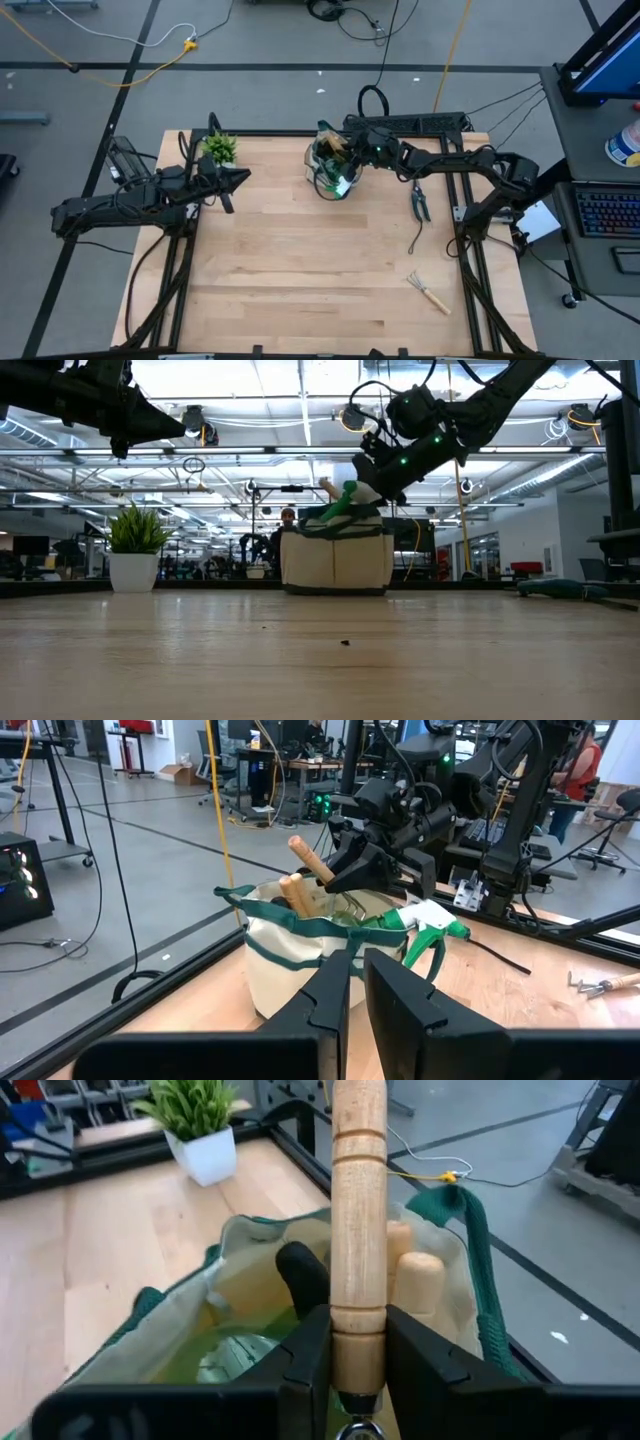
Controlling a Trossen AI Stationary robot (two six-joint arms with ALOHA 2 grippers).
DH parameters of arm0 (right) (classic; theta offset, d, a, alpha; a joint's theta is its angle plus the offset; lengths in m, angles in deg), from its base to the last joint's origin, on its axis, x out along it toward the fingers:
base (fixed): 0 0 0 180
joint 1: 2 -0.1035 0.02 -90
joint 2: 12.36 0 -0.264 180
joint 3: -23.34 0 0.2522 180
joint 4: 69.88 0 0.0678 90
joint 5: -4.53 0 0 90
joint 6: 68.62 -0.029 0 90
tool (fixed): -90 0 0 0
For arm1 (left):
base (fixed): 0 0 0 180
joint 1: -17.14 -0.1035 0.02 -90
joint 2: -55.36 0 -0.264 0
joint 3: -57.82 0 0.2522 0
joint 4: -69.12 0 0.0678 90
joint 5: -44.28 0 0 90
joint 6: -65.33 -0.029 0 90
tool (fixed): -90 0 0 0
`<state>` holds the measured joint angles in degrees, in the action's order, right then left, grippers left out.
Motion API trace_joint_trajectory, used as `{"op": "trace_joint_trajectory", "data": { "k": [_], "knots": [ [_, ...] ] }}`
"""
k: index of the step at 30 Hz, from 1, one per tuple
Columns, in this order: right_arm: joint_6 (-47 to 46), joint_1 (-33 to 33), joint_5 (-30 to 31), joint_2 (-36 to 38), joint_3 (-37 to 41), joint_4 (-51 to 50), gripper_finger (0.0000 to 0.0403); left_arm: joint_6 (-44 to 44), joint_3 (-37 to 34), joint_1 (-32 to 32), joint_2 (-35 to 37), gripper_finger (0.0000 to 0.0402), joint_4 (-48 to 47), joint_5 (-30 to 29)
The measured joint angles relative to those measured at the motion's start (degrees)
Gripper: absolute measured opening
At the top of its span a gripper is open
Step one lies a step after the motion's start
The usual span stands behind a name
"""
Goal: Pick & Place Garden tools in Gardening bag
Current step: Put the top brown hand rake into the gardening bag
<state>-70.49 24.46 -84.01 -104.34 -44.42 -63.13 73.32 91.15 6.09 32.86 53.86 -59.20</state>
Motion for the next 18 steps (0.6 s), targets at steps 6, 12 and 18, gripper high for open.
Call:
{"op": "trace_joint_trajectory", "data": {
  "k": [6, 12, 18],
  "knots": [
    [-1.84, -0.02, -0.03, 0.00, 0.00, 0.33, 0.0073, 0.00, 0.00, -0.02, 0.00, 0.0042, 0.00, 0.00],
    [-1.80, -0.02, -0.03, 0.00, 0.00, 0.11, 0.0074, 0.26, 0.00, 0.00, 0.02, 0.0042, 0.02, 0.02],
    [-1.78, -0.02, -0.05, 0.00, 0.00, 0.16, 0.0094, 0.28, 0.00, 0.00, 0.00, 0.0042, 0.02, 0.02]
  ]
}}
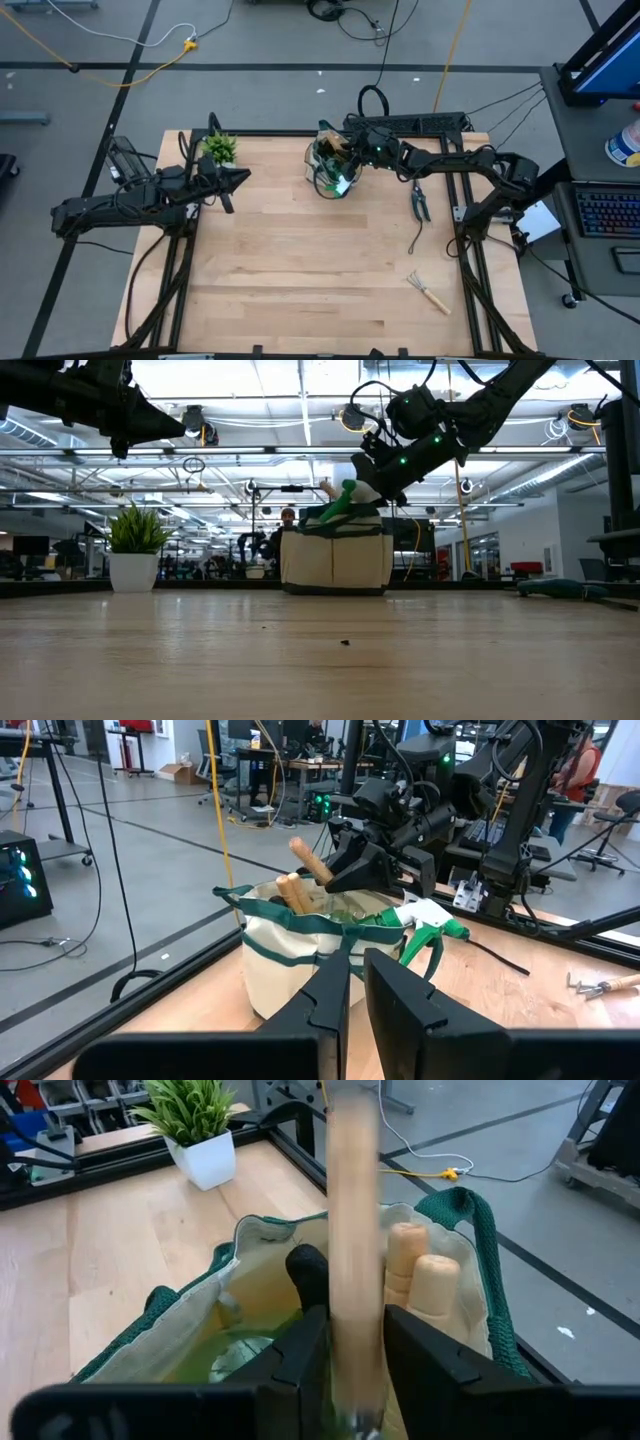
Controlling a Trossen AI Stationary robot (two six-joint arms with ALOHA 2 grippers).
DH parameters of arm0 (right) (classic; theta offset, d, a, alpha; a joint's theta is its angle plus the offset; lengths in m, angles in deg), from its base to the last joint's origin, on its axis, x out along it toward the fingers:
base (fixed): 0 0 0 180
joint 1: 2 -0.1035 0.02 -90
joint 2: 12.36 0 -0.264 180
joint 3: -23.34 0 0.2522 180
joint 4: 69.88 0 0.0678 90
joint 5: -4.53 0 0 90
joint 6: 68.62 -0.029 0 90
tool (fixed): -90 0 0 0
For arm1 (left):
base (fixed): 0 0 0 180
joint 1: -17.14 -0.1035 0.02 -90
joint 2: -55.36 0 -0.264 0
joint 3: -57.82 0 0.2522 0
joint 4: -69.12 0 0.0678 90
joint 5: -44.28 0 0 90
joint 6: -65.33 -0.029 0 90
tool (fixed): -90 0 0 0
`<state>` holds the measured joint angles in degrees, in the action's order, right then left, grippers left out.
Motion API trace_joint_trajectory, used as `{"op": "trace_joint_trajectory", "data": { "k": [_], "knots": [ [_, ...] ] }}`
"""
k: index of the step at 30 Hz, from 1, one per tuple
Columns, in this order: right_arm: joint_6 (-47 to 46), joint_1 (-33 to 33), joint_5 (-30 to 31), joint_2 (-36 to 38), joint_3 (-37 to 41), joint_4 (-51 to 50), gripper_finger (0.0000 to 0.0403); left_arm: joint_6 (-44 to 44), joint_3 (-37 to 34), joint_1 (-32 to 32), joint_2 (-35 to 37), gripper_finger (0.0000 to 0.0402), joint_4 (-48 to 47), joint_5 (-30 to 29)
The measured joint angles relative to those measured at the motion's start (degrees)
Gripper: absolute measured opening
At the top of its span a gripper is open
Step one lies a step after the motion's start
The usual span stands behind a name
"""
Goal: Pick & Place Garden tools in Gardening bag
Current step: Put the top brown hand rake into the gardening bag, then put the green shear scissors into the gardening bag
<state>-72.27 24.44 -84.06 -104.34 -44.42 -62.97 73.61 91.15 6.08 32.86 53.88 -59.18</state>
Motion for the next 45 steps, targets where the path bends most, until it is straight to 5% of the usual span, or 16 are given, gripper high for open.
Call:
{"op": "trace_joint_trajectory", "data": {
  "k": [14, 32, 45],
  "knots": [
    [-0.14, 0.00, 0.00, 0.00, 0.00, 1.46, 0.0169, -0.48, 0.00, 0.01, 0.00, 0.0042, -0.02, 0.00],
    [1.61, 0.22, 0.75, 3.20, 0.00, 6.25, 0.0165, -0.63, 0.00, -0.02, 0.02, 0.0042, -0.06, 0.00],
    [4.88, 0.22, 1.57, 16.24, 0.00, -8.72, 0.0165, -0.57, 0.00, 0.01, 0.01, 0.0042, -0.05, -0.07]
  ]
}}
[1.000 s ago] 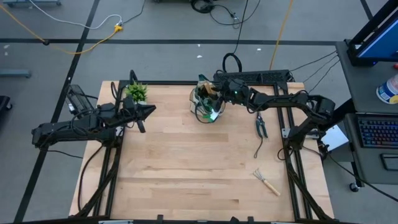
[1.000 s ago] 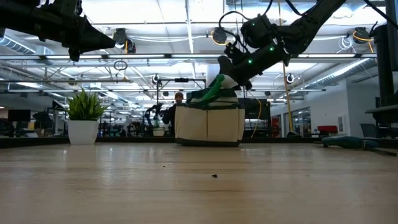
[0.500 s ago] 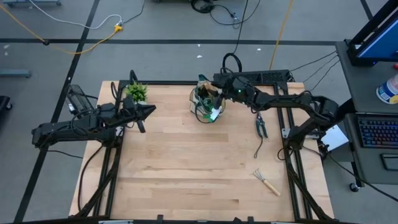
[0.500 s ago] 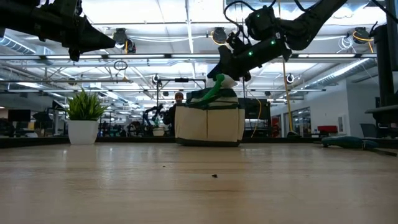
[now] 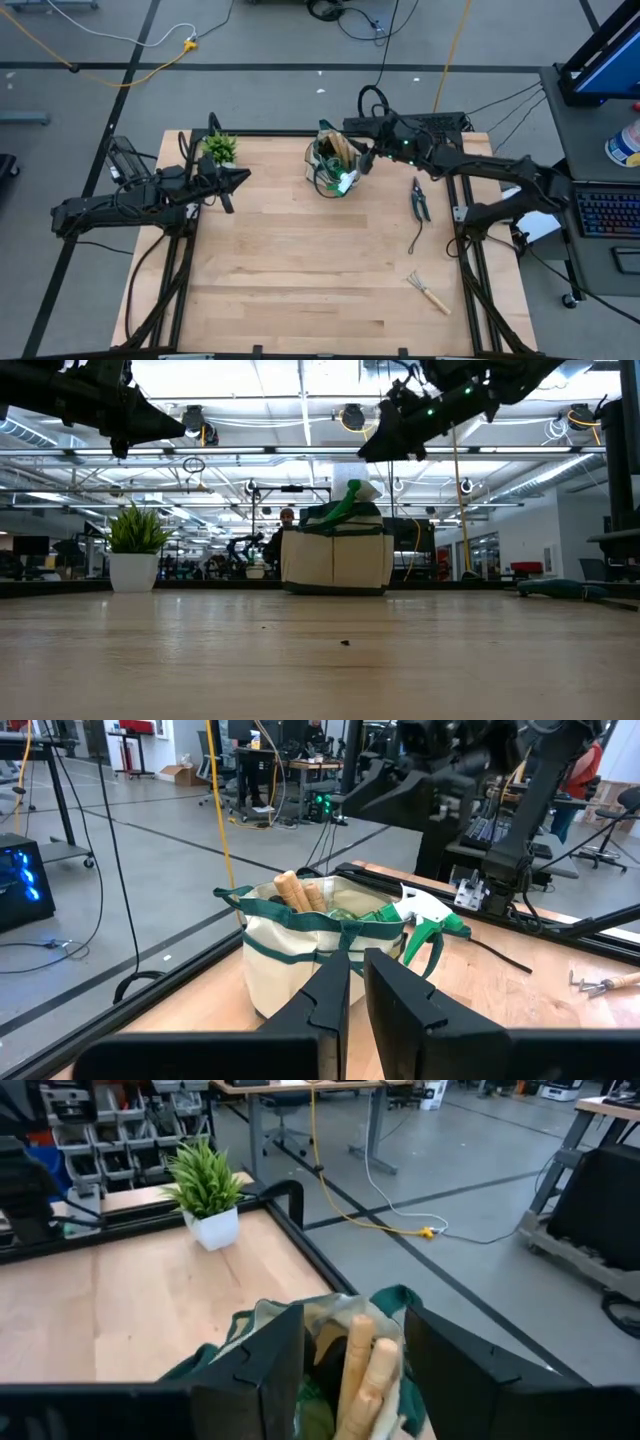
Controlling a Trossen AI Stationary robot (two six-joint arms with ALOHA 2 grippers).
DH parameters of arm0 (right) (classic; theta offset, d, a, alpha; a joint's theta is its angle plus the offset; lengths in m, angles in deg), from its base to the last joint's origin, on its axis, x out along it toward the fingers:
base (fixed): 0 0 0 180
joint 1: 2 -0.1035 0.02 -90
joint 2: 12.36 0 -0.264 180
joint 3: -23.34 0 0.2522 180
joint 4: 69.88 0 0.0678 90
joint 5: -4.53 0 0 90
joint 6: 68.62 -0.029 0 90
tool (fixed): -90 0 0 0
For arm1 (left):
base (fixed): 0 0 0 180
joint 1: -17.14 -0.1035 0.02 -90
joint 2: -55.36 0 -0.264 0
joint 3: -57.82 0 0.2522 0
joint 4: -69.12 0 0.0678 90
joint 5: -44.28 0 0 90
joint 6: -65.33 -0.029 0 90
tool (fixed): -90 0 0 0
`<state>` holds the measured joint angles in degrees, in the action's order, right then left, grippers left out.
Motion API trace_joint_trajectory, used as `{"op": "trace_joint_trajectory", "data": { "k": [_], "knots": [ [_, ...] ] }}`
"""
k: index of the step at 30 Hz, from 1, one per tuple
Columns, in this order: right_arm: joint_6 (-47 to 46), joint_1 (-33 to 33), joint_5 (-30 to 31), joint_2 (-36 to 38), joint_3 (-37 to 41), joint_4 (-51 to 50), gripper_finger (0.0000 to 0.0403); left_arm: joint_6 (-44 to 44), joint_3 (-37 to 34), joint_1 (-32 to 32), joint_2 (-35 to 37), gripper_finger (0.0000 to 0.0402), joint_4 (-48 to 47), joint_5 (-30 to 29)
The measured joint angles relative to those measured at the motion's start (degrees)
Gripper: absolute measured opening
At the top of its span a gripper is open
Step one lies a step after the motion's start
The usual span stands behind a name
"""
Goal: Pick & Place Garden tools in Gardening bag
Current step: Put the green shear scissors into the gardening bag
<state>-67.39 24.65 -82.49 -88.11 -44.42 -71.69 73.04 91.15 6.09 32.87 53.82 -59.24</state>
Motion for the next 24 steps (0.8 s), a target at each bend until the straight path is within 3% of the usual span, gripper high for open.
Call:
{"op": "trace_joint_trajectory", "data": {
  "k": [11, 24],
  "knots": [
    [-4.13, 0.00, 0.18, 12.22, 0.00, -20.81, 0.0165, 0.04, 0.00, -0.02, 0.02, 0.0042, 0.04, -0.02],
    [-13.28, -0.13, -0.06, 20.06, 0.00, -40.46, 0.0165, 0.02, 0.00, -0.01, 0.00, 0.0042, 0.01, -0.02]
  ]
}}
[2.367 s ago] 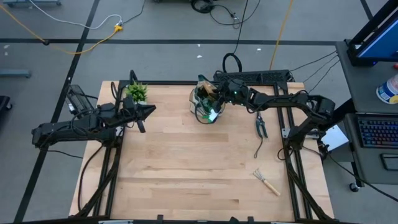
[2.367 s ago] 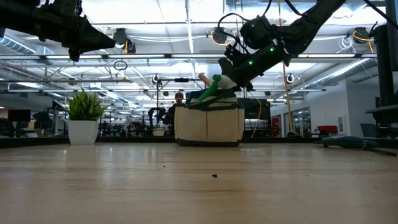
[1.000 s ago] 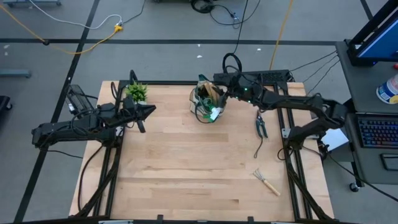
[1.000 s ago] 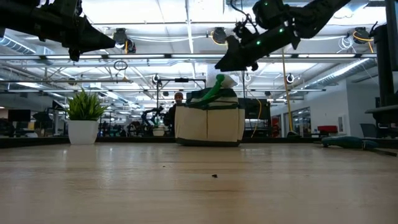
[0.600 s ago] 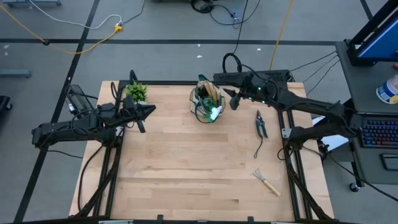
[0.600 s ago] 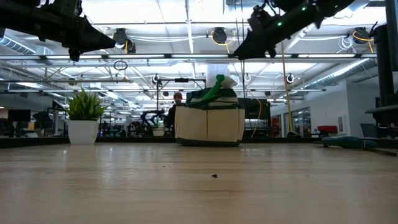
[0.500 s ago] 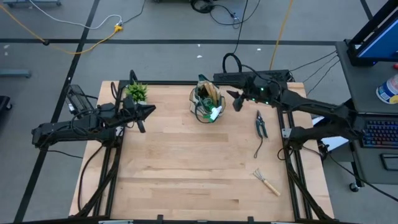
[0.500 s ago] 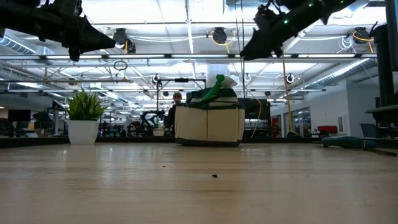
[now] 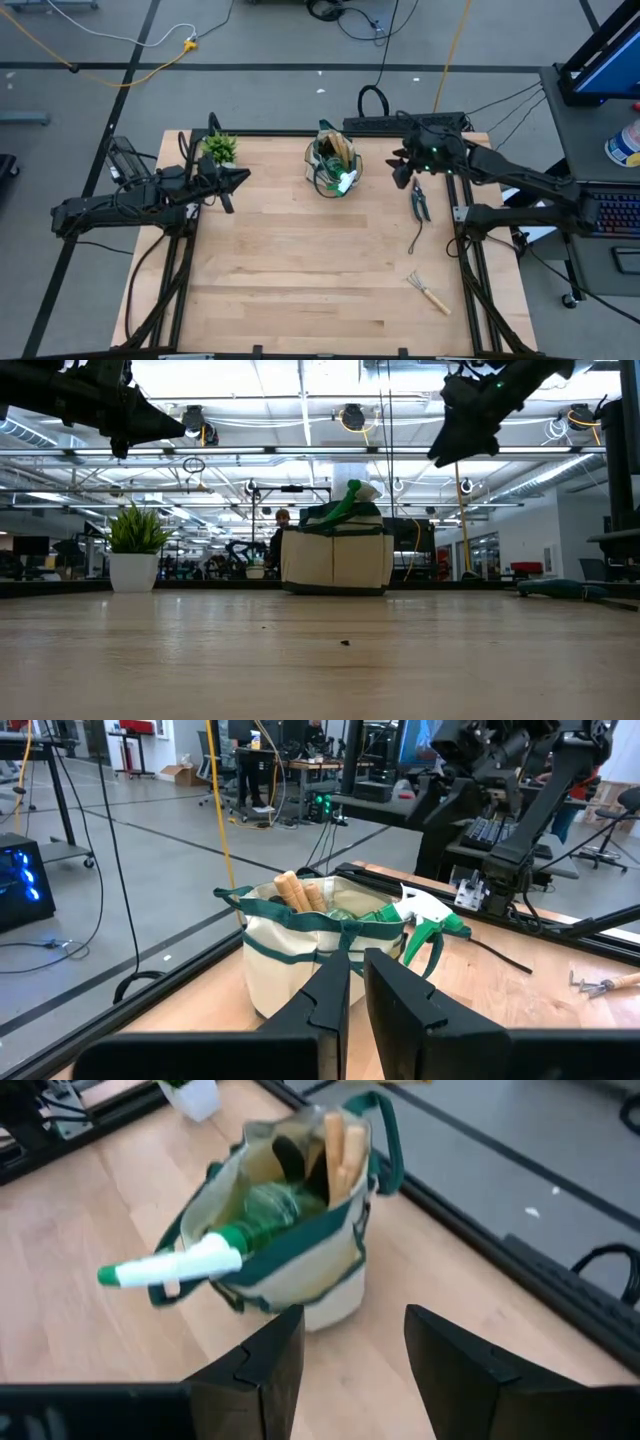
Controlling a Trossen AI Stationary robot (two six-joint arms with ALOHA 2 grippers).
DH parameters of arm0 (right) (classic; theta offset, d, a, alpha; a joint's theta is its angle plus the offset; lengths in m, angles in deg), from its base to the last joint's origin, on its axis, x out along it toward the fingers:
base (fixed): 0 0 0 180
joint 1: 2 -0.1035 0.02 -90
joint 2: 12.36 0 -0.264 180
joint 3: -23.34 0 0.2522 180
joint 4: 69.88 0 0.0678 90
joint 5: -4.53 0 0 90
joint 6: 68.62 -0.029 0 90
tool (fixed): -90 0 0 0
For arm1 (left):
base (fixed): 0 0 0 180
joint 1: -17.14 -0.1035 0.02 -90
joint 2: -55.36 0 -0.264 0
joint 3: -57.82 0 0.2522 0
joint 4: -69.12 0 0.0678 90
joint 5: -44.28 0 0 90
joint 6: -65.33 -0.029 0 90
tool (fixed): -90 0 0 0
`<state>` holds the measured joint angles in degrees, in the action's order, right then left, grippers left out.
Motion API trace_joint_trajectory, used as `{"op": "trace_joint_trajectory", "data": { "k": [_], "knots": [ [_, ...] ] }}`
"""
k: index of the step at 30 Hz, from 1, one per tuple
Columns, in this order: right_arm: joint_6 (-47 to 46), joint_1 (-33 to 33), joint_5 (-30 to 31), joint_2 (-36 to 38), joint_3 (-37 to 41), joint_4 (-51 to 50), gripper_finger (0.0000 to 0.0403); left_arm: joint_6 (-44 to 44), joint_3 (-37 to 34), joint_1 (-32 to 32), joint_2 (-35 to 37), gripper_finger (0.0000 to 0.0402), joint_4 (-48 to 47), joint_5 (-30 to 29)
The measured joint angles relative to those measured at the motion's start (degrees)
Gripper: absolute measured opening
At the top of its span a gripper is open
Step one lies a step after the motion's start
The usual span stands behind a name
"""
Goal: Pick & Place Garden tools in Gardening bag
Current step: Put the green shear scissors into the gardening bag
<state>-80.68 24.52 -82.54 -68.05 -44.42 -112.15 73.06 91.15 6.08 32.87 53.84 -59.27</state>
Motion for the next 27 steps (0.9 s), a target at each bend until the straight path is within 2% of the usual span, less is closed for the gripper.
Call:
{"op": "trace_joint_trajectory", "data": {
  "k": [13, 18, 27],
  "knots": [
    [-4.31, 0.00, -0.49, 4.47, 0.00, -12.01, 0.0165, 1.50, 0.00, 0.01, -0.01, 0.0042, 0.02, -0.88],
    [-6.87, -0.02, -1.89, 4.93, 0.00, -15.00, 0.0165, 2.93, 0.00, -0.01, 0.00, 0.0042, 0.02, -3.07],
    [-12.11, -0.02, -1.73, 4.91, 0.00, -22.73, 0.0165, 3.96, 0.00, -0.01, -0.01, 0.0042, 0.02, -3.08]
  ]
}}
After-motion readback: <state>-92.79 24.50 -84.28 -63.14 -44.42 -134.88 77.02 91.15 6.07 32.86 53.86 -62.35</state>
